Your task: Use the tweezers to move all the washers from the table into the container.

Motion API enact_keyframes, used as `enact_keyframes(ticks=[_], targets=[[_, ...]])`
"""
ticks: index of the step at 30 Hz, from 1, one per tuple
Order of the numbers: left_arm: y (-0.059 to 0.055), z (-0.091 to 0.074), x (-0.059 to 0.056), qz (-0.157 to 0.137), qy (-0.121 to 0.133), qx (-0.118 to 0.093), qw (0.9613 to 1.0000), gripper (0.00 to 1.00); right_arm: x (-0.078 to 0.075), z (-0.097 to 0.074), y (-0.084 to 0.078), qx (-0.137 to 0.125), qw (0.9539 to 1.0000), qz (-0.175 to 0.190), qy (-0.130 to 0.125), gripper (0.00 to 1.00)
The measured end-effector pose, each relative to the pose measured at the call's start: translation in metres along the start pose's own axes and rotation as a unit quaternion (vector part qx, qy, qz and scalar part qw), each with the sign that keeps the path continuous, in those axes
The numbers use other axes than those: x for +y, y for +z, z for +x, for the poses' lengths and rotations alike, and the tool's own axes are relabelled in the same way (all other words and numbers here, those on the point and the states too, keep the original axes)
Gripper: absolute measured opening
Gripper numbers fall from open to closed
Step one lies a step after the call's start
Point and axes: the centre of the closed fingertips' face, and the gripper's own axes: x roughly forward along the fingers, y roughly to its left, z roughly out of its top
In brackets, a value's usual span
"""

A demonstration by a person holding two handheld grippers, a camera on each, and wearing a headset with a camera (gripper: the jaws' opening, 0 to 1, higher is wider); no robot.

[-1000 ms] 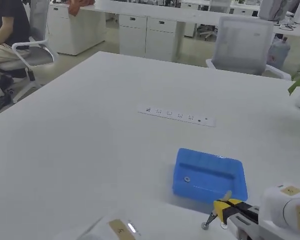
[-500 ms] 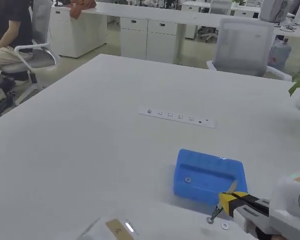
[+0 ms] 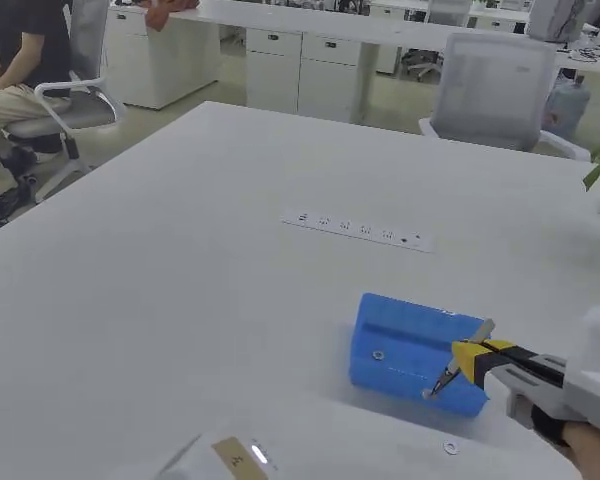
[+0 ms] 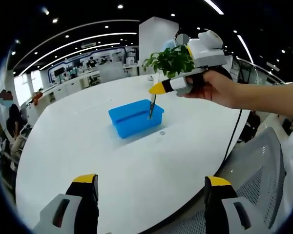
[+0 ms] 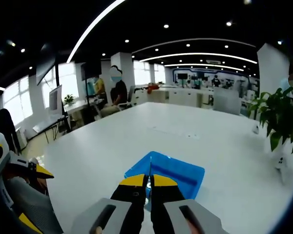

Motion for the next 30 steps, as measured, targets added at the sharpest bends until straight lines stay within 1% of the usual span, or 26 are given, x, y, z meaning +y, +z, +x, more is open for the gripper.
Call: enact_keyframes(ticks=[7, 13, 16, 20, 22, 23, 24, 25, 30], targets=[[-0.002, 0.0, 0.001, -0.002, 0.0, 0.0, 1.0, 0.91, -0.008, 0.005, 0.014, -0.012, 0.9999, -0.008, -0.008, 0.0], [-0.001, 0.001, 0.002, -0.001, 0.001, 0.0, 1.0, 0.91, -0.015, 0.012, 0.026, -0.025, 0.9995, -0.004, -0.018, 0.0], [0.0, 0.002, 0.003, -0.003, 0.001, -0.001, 1.0, 0.91, -0.019, 0.02, 0.027, -0.025, 0.9995, -0.004, -0.02, 0.0], [0.001, 0.003, 0.003, 0.001, 0.002, -0.002, 1.0, 0.91, -0.028, 0.031, 0.017, -0.01, 0.9991, -0.019, -0.036, 0.0], [0.001, 0.003, 0.003, 0.0, 0.001, -0.002, 1.0, 0.91, -0.031, 0.035, 0.012, -0.005, 0.9991, -0.018, -0.039, 0.0], [0.001, 0.003, 0.004, -0.001, 0.001, -0.002, 1.0, 0.91, -0.032, 0.036, 0.01, -0.004, 0.999, -0.018, -0.04, 0.0], [0.0, 0.003, 0.004, -0.001, 0.001, -0.001, 1.0, 0.91, -0.034, 0.04, 0.005, 0.002, 0.999, -0.018, -0.041, 0.0], [0.0, 0.003, 0.005, 0.0, 0.002, 0.0, 1.0, 0.9, -0.033, 0.043, -0.001, 0.013, 0.9992, -0.016, -0.035, 0.0], [0.0, 0.002, 0.007, 0.001, 0.004, 0.002, 1.0, 0.9, -0.038, 0.049, -0.015, 0.027, 0.9989, -0.011, -0.036, 0.0]])
